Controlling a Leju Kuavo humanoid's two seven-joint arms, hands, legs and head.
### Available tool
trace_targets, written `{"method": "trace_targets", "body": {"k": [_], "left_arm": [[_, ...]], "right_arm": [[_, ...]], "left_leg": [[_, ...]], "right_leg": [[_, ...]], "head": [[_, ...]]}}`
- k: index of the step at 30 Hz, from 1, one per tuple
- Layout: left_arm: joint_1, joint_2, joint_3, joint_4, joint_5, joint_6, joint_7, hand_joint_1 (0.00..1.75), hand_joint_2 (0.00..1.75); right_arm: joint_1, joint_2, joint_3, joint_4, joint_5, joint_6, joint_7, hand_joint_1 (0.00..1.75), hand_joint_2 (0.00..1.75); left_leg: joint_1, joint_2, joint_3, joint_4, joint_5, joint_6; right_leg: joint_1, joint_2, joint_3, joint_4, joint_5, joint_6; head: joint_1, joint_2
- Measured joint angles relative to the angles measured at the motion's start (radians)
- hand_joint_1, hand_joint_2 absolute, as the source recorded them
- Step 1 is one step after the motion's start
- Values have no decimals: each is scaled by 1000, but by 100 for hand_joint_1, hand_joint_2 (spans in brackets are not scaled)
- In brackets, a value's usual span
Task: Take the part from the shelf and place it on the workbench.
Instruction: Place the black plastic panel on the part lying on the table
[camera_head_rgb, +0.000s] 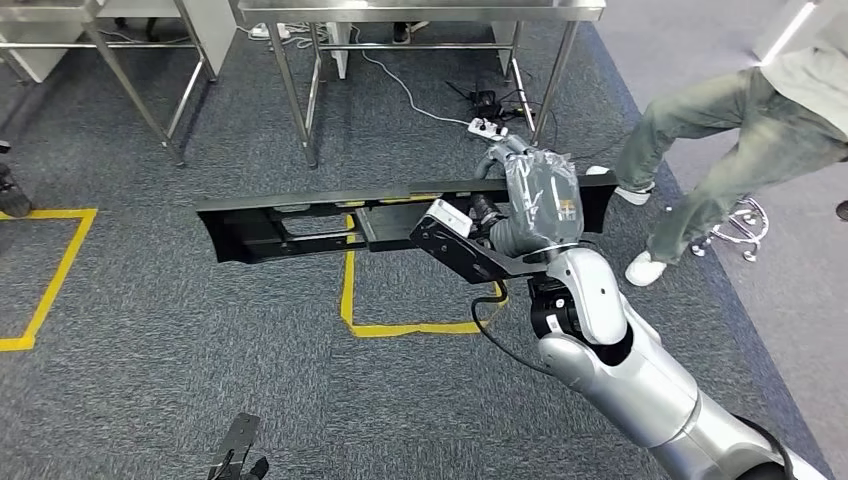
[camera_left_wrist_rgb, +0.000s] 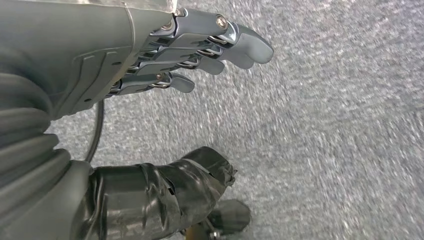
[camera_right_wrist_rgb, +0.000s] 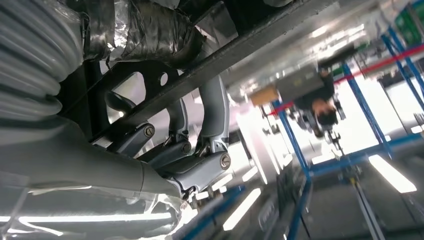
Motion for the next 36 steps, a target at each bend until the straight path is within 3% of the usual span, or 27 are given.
{"method": "trace_targets", "body": {"k": [2, 6, 9, 10, 11, 12, 14, 15, 17, 20, 22, 25, 26, 27, 29, 31, 32, 36], "left_arm": [[1, 0, 0, 0, -5, -1, 3, 0, 175], [6, 2, 0, 0, -10, 0, 8, 0, 175], [7, 1, 0, 0, -11, 1, 9, 0, 175], [8, 1, 0, 0, -11, 1, 9, 0, 175], [9, 1, -1, 0, -11, 1, 10, 0, 175], [10, 2, -2, 0, -11, 1, 11, 0, 175], [9, 2, -6, 0, -13, 0, 13, 0, 175], [9, 2, -8, 0, -13, -1, 14, 0, 175], [7, 2, -8, 0, -14, -3, 16, 0, 175], [9, 2, -9, 0, -15, -5, 18, 0, 175], [9, 3, -9, 0, -15, -8, 18, 0, 175], [7, 3, -9, 0, -14, -10, 18, 0, 175], [7, 4, -9, 0, -14, -11, 18, 0, 175], [8, 4, -9, 0, -14, -11, 18, 0, 175], [8, 4, -9, 0, -15, -11, 18, 0, 175], [7, 4, -9, 0, -15, -13, 19, 0, 175], [6, 4, -9, 0, -15, -13, 20, 0, 175], [4, 3, -10, 0, -19, -14, 21, 0, 175]], "right_arm": [[1, -3, 0, 0, 15, -7, 1, 175, 175], [2, -8, -7, -2, 31, -20, 4, 175, 175], [4, -10, -15, -4, 37, -33, 5, 175, 175], [6, -11, -15, -4, 38, -35, 5, 175, 175], [9, -11, -16, -5, 38, -36, 5, 175, 175], [11, -12, -17, -5, 39, -36, 4, 175, 175], [15, -14, -22, -5, 40, -36, 3, 175, 175], [15, -14, -26, -6, 41, -37, 2, 175, 175], [18, -16, -34, -9, 42, -37, 1, 175, 175], [26, -21, -40, -13, 44, -38, 0, 175, 175], [30, -24, -45, -14, 45, -38, 0, 175, 175], [37, -28, -49, -14, 48, -37, -2, 175, 175], [42, -28, -50, -14, 51, -37, -2, 175, 175], [45, -29, -50, -14, 54, -35, -3, 175, 175], [49, -30, -53, -14, 60, -30, -5, 175, 175], [48, -31, -56, -14, 63, -23, -6, 175, 175], [48, -32, -57, -16, 64, -20, -7, 175, 175], [47, -34, -59, -20, 73, -17, -9, 175, 175]], "left_leg": [[-2, -6, -2, 3, -3, -10], [0, 2, -13, 28, -21, -29], [5, 15, -95, 191, -87, -42], [6, 16, -123, 239, -96, -44], [7, 16, -136, 253, -88, -46], [8, 16, -131, 232, -63, -46], [8, 22, -79, 116, 2, -42], [5, 25, -51, 61, 19, -39], [-1, 29, -24, 9, 18, -30], [-2, 25, -9, -10, 8, -10], [-1, 23, 9, -19, 3, 4], [-2, 22, 27, -21, -10, 15], [-3, 20, 34, -20, -15, 16], [-3, 18, 41, -19, -22, 15], [-3, 12, 58, -15, -37, 11], [-4, 8, 68, -10, -51, 3], [-4, 7, 68, -8, -55, -3], [-2, 11, 63, 18, -66, -21]], "right_leg": [[2, 5, 24, -51, 6, -8], [-1, 4, 42, -71, 5, -30], [-1, 1, 55, -76, 0, -41], [0, 1, 58, -76, -3, -43], [0, 1, 62, -75, -7, -44], [0, 1, 67, -75, -11, -43], [0, 0, 78, -74, -22, -38], [1, 0, 82, -74, -27, -35], [4, -1, 83, -76, -33, -25], [4, -2, 84, -67, -36, -11], [2, -1, 56, -3, -61, -6], [1, -1, -52, 173, -120, 0], [0, -1, -79, 201, -118, 2], [-2, -1, -88, 191, -95, 4], [-5, 0, -60, 81, -8, 4], [-3, 3, -25, -24, 38, -1], [0, 5, -17, -50, 43, -5], [1, 4, 6, -70, 35, -27]], "head": [[-1, 0], [-4, 0], [-9, 0], [-9, 0], [-9, 0], [-9, 0], [-9, 0], [-8, 0], [-7, 0], [-4, 0], [-3, 0], [-2, 0], [-2, 0], [-1, 0], [-1, 0], [-2, 0], [-2, 0], [-5, 0]]}}
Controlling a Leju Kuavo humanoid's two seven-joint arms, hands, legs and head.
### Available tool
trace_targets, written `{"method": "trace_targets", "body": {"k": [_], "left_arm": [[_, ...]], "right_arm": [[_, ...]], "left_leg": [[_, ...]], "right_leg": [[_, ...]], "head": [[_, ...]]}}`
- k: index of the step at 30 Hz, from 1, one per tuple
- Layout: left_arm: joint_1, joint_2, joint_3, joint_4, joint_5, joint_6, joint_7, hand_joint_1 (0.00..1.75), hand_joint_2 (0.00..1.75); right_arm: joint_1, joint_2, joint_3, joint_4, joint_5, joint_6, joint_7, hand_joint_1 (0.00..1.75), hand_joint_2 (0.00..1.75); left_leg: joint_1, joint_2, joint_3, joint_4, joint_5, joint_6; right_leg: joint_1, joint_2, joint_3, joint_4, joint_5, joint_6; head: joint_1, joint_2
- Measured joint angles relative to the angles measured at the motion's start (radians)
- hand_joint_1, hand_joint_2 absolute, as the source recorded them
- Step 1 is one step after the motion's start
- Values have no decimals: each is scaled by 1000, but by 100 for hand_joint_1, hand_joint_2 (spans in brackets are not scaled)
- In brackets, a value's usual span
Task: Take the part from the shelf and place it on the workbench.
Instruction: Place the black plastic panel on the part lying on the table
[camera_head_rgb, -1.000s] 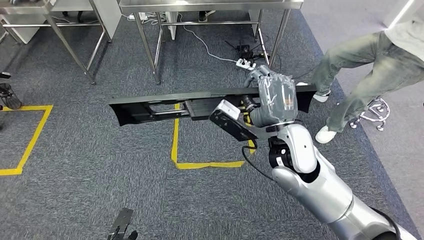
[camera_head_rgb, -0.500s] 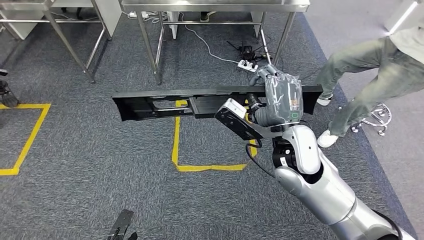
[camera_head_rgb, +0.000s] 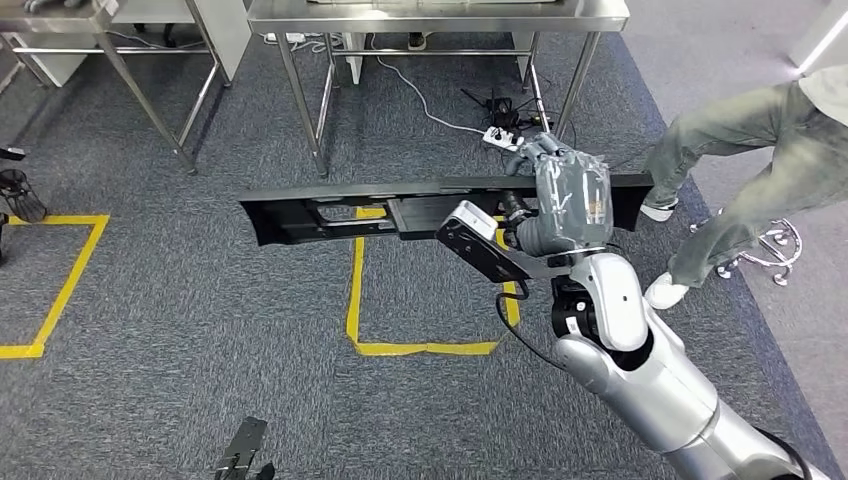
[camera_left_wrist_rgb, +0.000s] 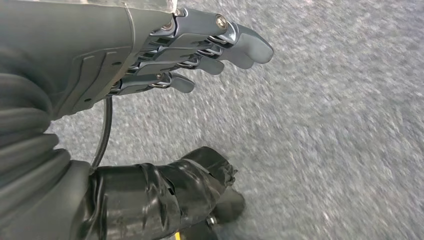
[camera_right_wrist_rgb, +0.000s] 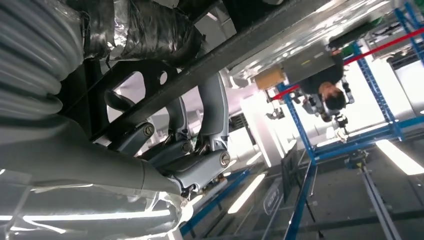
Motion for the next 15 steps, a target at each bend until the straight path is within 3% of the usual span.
{"method": "trace_targets", "body": {"k": [2, 4, 5, 6, 7, 9, 10, 11, 15], "left_arm": [[-2, -1, -1, 0, -3, 1, 0, 0, 175], [-3, -2, -4, 0, -5, 2, 1, 0, 175], [-2, -2, -5, 0, -5, 3, 1, 0, 175], [-1, -2, -5, 0, -5, 4, 1, 0, 175], [0, -2, -5, 0, -5, 4, 1, 0, 175], [-1, -2, -5, 0, -5, 5, 2, 0, 175], [-2, -2, -6, 0, -5, 5, 2, 0, 175], [-3, -2, -6, 0, -5, 5, 2, 0, 175], [-1, -2, -6, 0, -6, 6, 2, 0, 175]], "right_arm": [[-2, -1, -1, 0, 9, 3, -2, 175, 175], [-2, -2, -1, -1, 28, 12, -4, 175, 175], [-1, -2, -1, -1, 38, 16, -4, 175, 175], [-1, -2, -1, -1, 47, 18, -4, 175, 175], [0, -3, -1, -2, 52, 19, -3, 175, 175], [0, -4, -3, -2, 57, 20, -2, 175, 175], [-1, -4, -5, -2, 58, 21, -2, 175, 175], [-1, -5, -6, -3, 59, 22, -1, 175, 175], [2, -17, -17, -9, 61, 24, 7, 175, 175]], "left_leg": [[3, 5, -48, 90, -27, -7], [5, 7, -128, 212, -67, -14], [5, 7, -159, 246, -74, -16], [5, 7, -173, 245, -61, -16], [5, 8, -168, 206, -27, -15], [4, 12, -127, 75, 61, -9], [0, 13, -107, 20, 82, -5], [-3, 15, -96, -11, 91, -1], [-4, 12, -78, -33, 85, 19]], "right_leg": [[-1, -1, 16, -4, -5, -9], [1, -1, 27, -4, -16, -14], [1, -1, 33, -4, -22, -15], [2, 0, 40, -3, -28, -14], [2, 0, 49, -3, -35, -13], [2, 0, 68, -3, -50, -9], [2, 0, 73, -4, -55, -6], [3, 0, 75, -5, -59, -1], [1, 0, 75, -1, -79, 21]], "head": [[-1, 0], [-1, 0], [-1, 0], [-1, 0], [-2, 0], [-1, 0], [-1, 0], [0, 0], [2, 0]]}}
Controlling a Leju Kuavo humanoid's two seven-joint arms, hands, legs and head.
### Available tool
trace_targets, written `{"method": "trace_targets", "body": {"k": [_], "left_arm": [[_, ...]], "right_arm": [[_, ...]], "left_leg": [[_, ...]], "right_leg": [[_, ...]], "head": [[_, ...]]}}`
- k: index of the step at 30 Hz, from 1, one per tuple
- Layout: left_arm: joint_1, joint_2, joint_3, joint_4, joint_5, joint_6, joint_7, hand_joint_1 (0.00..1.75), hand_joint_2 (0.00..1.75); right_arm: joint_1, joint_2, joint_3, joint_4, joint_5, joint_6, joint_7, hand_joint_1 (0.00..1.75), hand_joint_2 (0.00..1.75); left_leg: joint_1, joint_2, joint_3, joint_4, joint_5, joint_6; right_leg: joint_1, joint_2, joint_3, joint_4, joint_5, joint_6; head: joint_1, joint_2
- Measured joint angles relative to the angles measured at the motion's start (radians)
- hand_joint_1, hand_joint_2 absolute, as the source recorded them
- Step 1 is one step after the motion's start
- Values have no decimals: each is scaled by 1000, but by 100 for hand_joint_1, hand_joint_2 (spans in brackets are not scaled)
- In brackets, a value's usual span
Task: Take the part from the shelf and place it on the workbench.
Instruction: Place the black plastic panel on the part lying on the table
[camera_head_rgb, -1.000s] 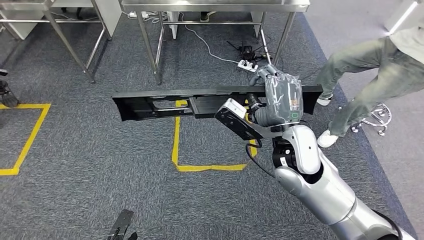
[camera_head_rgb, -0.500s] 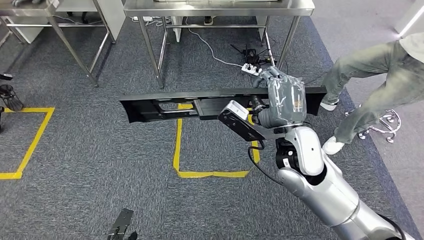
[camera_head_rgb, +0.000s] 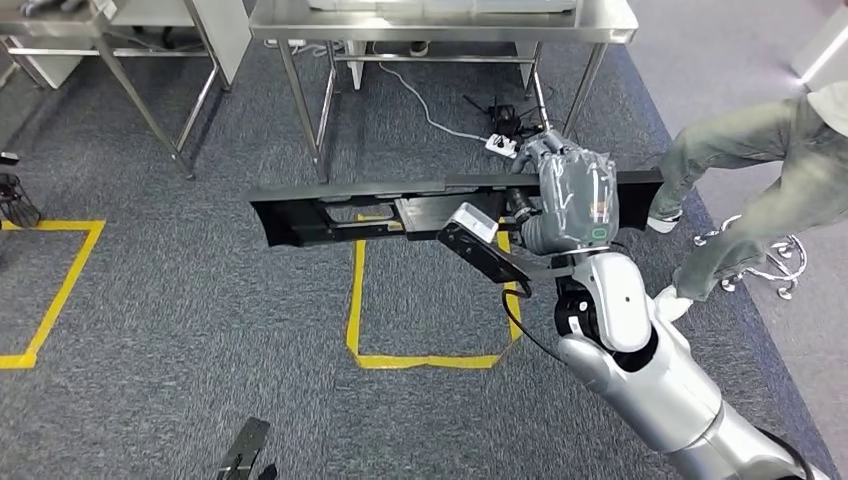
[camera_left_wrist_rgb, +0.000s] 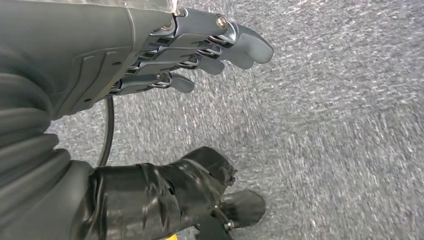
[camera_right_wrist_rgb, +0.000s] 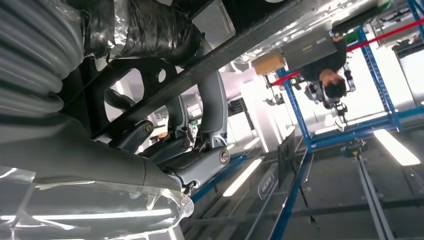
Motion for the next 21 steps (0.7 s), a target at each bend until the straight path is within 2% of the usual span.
{"method": "trace_targets", "body": {"k": [2, 4, 5, 6, 7, 9, 10, 11, 13, 16, 17, 19, 20, 21], "left_arm": [[-1, 0, 0, 0, -1, 3, 0, 0, 175], [-2, 0, 0, 0, -1, 7, 0, 0, 175], [-2, 0, 0, 0, -1, 7, 0, 0, 175], [-1, 0, 0, 0, 0, 7, 0, 0, 175], [0, 0, 0, 0, 0, 7, 0, 0, 175], [1, -1, 0, 0, 1, 5, 0, 0, 175], [0, -1, 0, 0, 1, 5, 0, 0, 175], [-1, -1, 0, 0, 1, 5, 0, 0, 175], [-2, -1, 0, 0, 2, 5, 0, 0, 175], [-1, -2, 0, 0, 1, 4, 0, 0, 175], [-1, -2, 0, 0, 1, 4, -1, 0, 175], [-2, -3, -1, 0, 2, 2, -1, 0, 175], [-1, -3, -1, 0, 2, 1, -1, 0, 175], [1, -3, -1, 0, 2, 0, -1, 0, 175]], "right_arm": [[1, -9, -11, -7, -6, 0, 2, 175, 175], [9, -13, -20, -10, -17, -1, 3, 175, 175], [17, -15, -22, -10, -20, -1, 3, 175, 175], [26, -17, -23, -10, -22, -2, 3, 175, 175], [34, -19, -23, -10, -22, -2, 3, 175, 175], [42, -22, -25, -10, -21, -3, 3, 175, 175], [42, -23, -26, -10, -20, -4, 2, 175, 175], [43, -25, -27, -11, -20, -5, 2, 175, 175], [46, -26, -29, -13, -19, -6, 2, 175, 175], [50, -29, -31, -14, -18, -6, 2, 175, 175], [50, -30, -32, -15, -17, -6, 2, 175, 175], [50, -31, -33, -16, -15, -5, 2, 175, 175], [51, -31, -33, -17, -13, -3, 2, 175, 175], [51, -31, -33, -17, -11, -1, 2, 175, 175]], "left_leg": [[3, -1, 17, -11, -4, 11], [2, -1, 31, -12, -16, 18], [2, -1, 38, -11, -23, 19], [1, -2, 47, -10, -31, 19], [1, -3, 56, -9, -40, 19], [1, -5, 76, -4, -59, 15], [0, -7, 81, 1, -69, 11], [-2, -8, 84, 4, -76, 6], [-3, -10, 85, 5, -84, -4], [-1, -6, 81, 23, -100, -19], [1, -3, 63, 59, -113, -24], [3, 0, -11, 181, -147, -31], [3, 0, -54, 241, -155, -32], [3, 0, -86, 273, -146, -31]], "right_leg": [[-1, 0, -33, 73, -33, 5], [-1, 0, -109, 208, -75, 8], [-1, 0, -145, 260, -83, 9], [-1, 0, -171, 284, -75, 10], [-2, 0, -176, 267, -46, 11], [-4, 0, -143, 147, 43, 10], [-3, 0, -118, 84, 73, 9], [-2, 1, -99, 42, 87, 6], [3, 3, -84, 15, 78, -4], [0, 4, -70, 3, 68, -23], [-2, 3, -60, -1, 64, -28], [0, 2, -43, -3, 52, -36], [1, 3, -35, -3, 44, -37], [3, 3, -25, -3, 36, -38]], "head": [[2, 0], [3, 0], [3, 0], [4, 0], [4, 0], [4, 0], [4, 0], [3, 0], [2, 0], [1, 0], [1, 0], [-1, 0], [-1, 0], [-1, 0]]}}
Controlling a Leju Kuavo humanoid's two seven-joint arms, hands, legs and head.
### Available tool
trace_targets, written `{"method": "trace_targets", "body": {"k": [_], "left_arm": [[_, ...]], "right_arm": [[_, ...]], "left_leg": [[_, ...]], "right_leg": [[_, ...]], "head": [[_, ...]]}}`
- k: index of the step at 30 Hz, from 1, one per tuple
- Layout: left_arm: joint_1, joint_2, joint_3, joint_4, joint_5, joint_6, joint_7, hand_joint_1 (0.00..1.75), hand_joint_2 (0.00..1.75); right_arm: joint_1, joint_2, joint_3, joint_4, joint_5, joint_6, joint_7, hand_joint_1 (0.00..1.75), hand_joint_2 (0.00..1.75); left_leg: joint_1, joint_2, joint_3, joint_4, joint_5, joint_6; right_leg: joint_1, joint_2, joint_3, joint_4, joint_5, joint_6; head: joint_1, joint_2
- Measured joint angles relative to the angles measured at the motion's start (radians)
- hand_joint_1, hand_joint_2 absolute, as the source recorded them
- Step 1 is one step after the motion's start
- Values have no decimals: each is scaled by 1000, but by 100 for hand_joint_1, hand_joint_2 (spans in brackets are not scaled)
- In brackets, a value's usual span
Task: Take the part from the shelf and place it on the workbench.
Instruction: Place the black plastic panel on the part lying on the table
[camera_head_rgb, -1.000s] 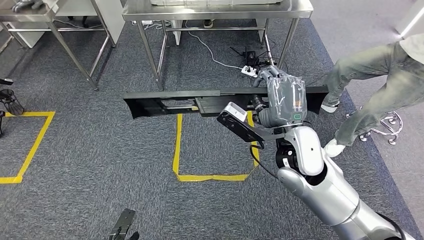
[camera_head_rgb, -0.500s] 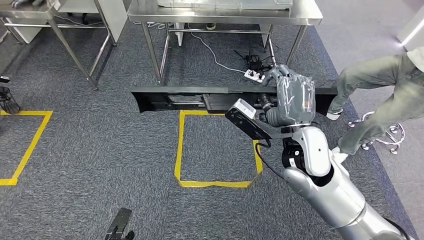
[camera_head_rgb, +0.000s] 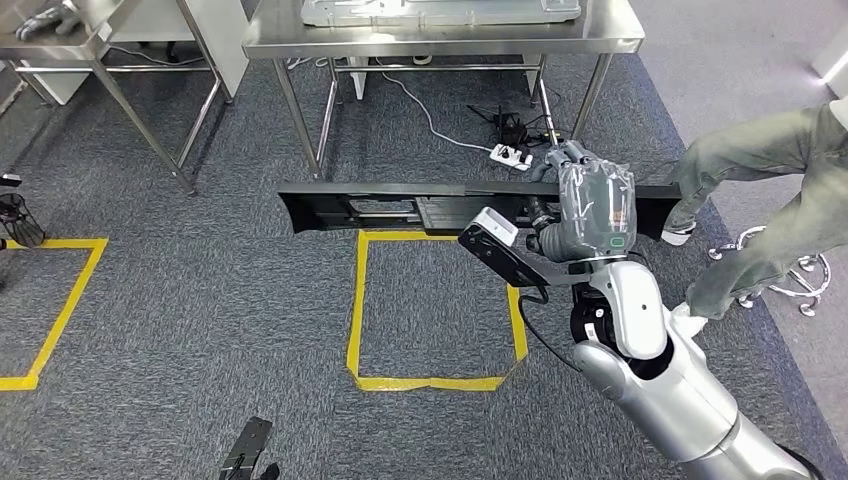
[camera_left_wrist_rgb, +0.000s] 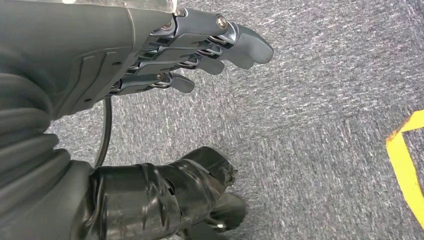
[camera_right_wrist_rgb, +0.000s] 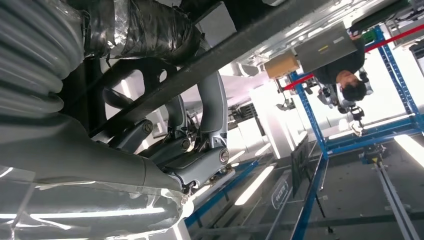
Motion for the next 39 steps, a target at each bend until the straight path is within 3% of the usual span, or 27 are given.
{"method": "trace_targets", "body": {"k": [1, 2, 4, 5, 7, 10, 12, 14, 16, 17, 19, 21, 24, 26, 29, 31, 32, 34, 36, 39], "left_arm": [[1, 0, -1, 0, 0, -1, 0, 0, 175], [2, 0, -3, 0, 0, -1, 0, 0, 175], [2, 0, -6, 0, 1, -1, 0, 0, 175], [2, 1, -7, 0, 2, -1, 0, 0, 175], [-1, 2, -7, 0, 3, 0, 1, 0, 175], [1, 3, -7, 0, 3, 0, 1, 0, 175], [2, 3, -7, 0, 2, 0, 0, 0, 175], [1, 3, -7, 0, 2, 0, 0, 0, 175], [3, 3, -8, 0, 3, 0, 0, 0, 175], [5, 3, -8, 0, 3, 0, 0, 0, 175], [6, 3, -8, 0, 4, -1, 0, 0, 175], [5, 3, -8, 0, 4, -2, 0, 0, 175], [4, 3, -8, 0, 6, -2, -1, 0, 175], [4, 2, -8, 0, 6, -3, -1, 0, 175], [5, 1, -9, 0, 6, -3, -1, 0, 175], [9, 1, -9, 0, 6, -3, -1, 0, 175], [10, 2, -9, 0, 6, -4, -1, 0, 175], [11, 2, -9, 0, 6, -5, -1, 0, 175], [10, 4, -9, 0, 6, -5, -1, 0, 175], [10, 7, -9, 0, 6, -5, 0, 0, 175]], "right_arm": [[0, 0, 0, 0, 3, 4, 0, 175, 175], [0, -1, 0, -1, 6, 8, 0, 175, 175], [-1, -1, 0, -5, 10, 15, 0, 175, 175], [-3, -1, 0, -6, 11, 18, 0, 175, 175], [-4, -2, 0, -9, 12, 23, 1, 175, 175], [-4, -4, 0, -13, 12, 25, 1, 175, 175], [-9, -6, -1, -16, 12, 25, 1, 175, 175], [-9, -9, -1, -18, 13, 27, 2, 175, 175], [-6, -12, -2, -19, 15, 28, 7, 175, 175], [-5, -15, -4, -19, 16, 29, 9, 175, 175], [-5, -21, -6, -21, 21, 32, 14, 175, 175], [-5, -27, -9, -25, 26, 41, 18, 175, 175], [0, -43, -20, -34, 29, 53, 26, 175, 175], [-1, -54, -32, -44, 30, 58, 31, 175, 175], [-1, -67, -48, -59, 31, 63, 36, 175, 175], [2, -74, -52, -64, 31, 66, 38, 175, 175], [3, -76, -54, -65, 31, 66, 39, 175, 175], [4, -80, -59, -68, 30, 67, 40, 175, 175], [5, -81, -66, -68, 29, 67, 41, 175, 175], [13, -85, -72, -69, 27, 67, 41, 175, 175]], "left_leg": [[-1, 0, -15, -5, 29, 3], [-2, 0, -9, -47, 73, 8], [-10, 1, 34, -174, 152, 23], [-16, 1, 57, -224, 167, 31], [-24, 2, 82, -265, 156, 41], [-20, 0, 114, -300, 146, 52], [-16, 0, 140, -313, 139, 59], [-15, 0, 156, -315, 125, 63], [-13, -2, 176, -313, 107, 60], [-11, -3, 188, -311, 96, 57], [-7, -6, 213, -301, 70, 47], [-6, -8, 224, -287, 45, 32], [-5, -9, 229, -270, 25, 14], [-1, -5, 207, -219, 18, 8], [2, -1, 94, -46, -30, -3], [1, -1, 31, 5, -48, -1], [0, -1, 22, -15, -32, 4], [-8, 0, 40, -133, 64, 20], [-22, 0, 65, -227, 122, 36], [-28, -3, 95, -272, 124, 56]], "right_leg": [[1, 1, 12, 0, -9, 0], [2, 1, 25, 0, -18, 0], [2, 1, 50, -3, -37, 4], [2, 1, 58, -7, -44, 8], [1, 2, 65, -14, -46, 18], [-1, -1, 64, 12, -42, 31], [-3, -2, 16, 96, -66, 38], [-5, -2, -66, 210, -108, 47], [-11, -2, -121, 250, -120, 55], [-15, -2, -124, 221, -97, 59], [-22, -3, -102, 103, -2, 67], [-20, -4, -84, 26, 50, 61], [-16, -3, -68, 20, 47, 35], [-16, -3, -53, 18, 39, 21], [-11, 0, -31, 16, 17, 10], [-6, 3, -11, 16, 0, 8], [-4, 4, 2, 16, -10, 8], [-2, 4, 30, 15, -31, 10], [-3, 6, 50, 8, -47, 16], [-2, 8, 69, 6, -49, 32]], "head": [[0, 0], [0, 0], [1, 0], [1, 0], [1, 0], [1, 0], [2, 0], [2, 0], [2, 0], [2, 0], [3, 0], [4, 0], [4, 0], [3, 0], [2, 0], [2, 0], [2, 0], [2, 0], [3, 0], [3, 0]]}}
